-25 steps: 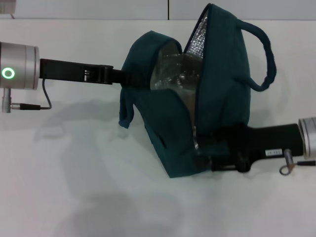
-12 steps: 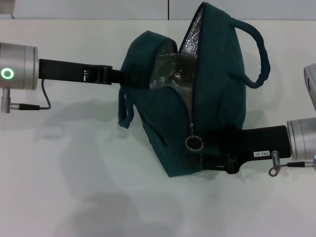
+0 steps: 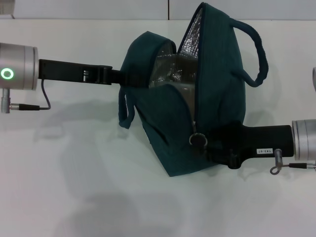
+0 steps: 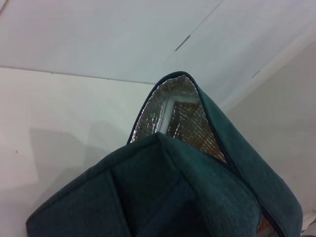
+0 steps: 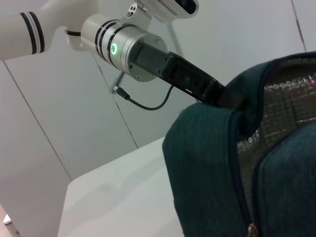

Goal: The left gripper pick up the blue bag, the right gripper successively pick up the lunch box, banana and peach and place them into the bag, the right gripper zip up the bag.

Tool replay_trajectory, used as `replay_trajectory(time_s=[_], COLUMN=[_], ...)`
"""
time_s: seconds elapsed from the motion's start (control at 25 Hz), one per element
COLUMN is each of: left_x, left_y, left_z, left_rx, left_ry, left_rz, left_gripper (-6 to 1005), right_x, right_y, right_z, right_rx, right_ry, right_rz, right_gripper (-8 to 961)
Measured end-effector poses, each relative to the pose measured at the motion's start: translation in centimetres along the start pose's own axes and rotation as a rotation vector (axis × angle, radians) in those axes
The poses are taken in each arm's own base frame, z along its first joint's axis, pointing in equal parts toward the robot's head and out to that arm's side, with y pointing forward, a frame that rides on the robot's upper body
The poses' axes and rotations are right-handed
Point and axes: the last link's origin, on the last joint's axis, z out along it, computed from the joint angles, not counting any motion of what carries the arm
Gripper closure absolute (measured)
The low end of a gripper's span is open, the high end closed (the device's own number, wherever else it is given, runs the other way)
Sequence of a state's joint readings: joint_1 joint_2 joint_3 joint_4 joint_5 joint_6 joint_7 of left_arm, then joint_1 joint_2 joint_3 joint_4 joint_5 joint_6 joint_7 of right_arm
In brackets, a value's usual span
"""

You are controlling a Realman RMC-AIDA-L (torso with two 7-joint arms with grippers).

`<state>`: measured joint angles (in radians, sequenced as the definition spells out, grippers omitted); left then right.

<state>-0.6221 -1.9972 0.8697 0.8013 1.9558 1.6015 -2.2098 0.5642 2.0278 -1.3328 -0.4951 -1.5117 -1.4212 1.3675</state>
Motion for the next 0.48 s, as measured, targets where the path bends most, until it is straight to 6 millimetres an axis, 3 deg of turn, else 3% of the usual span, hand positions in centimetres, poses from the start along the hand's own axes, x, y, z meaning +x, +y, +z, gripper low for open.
replay_trajectory(time_s=[0.48], left_x=[-0.05], left_y=[-0.05], left_z=[-0.09], left_rx=[0.001], left_ry=[0.002], left_rz=[-0.004], left_gripper=[849], right_x=[0.28], right_y=[-0.17], right_z=[-0.56], right_rx=[0.016], right_ry=[0.0], right_rz=[0.022], right_gripper=[873])
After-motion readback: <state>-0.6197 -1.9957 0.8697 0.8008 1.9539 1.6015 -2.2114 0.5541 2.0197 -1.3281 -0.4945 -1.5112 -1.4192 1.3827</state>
